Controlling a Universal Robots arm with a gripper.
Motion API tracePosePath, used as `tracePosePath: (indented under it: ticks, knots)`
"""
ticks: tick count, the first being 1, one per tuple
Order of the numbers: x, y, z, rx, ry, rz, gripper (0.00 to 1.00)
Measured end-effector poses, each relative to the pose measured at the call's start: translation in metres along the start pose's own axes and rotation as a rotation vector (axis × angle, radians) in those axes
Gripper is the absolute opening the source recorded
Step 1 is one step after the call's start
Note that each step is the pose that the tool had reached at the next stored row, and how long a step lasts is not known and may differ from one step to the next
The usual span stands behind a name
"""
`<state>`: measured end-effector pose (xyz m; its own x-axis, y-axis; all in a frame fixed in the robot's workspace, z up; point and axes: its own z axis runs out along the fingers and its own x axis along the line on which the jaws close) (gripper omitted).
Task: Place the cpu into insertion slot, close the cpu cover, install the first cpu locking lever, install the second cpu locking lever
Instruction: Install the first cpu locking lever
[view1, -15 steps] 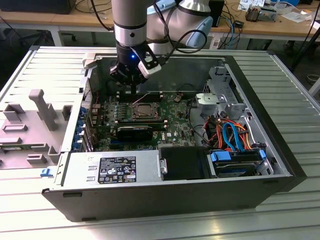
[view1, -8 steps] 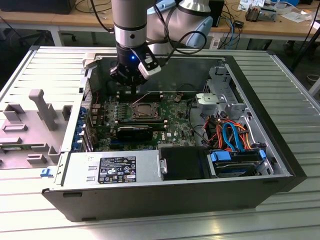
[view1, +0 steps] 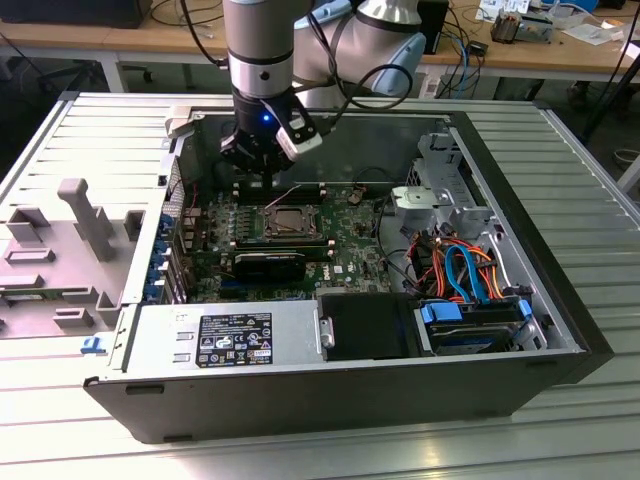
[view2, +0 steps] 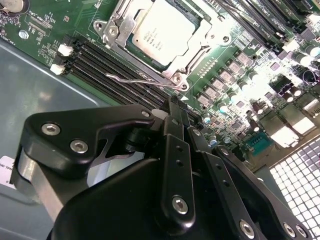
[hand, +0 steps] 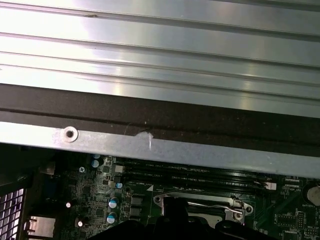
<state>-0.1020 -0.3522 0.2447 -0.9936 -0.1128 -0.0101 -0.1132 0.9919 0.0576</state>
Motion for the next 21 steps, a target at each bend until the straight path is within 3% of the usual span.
tracePosePath:
  ticks: [21]
  knots:
    - [0.0,-0.0004,0.0077,-0.0002,0.0006,-0.011,0.11]
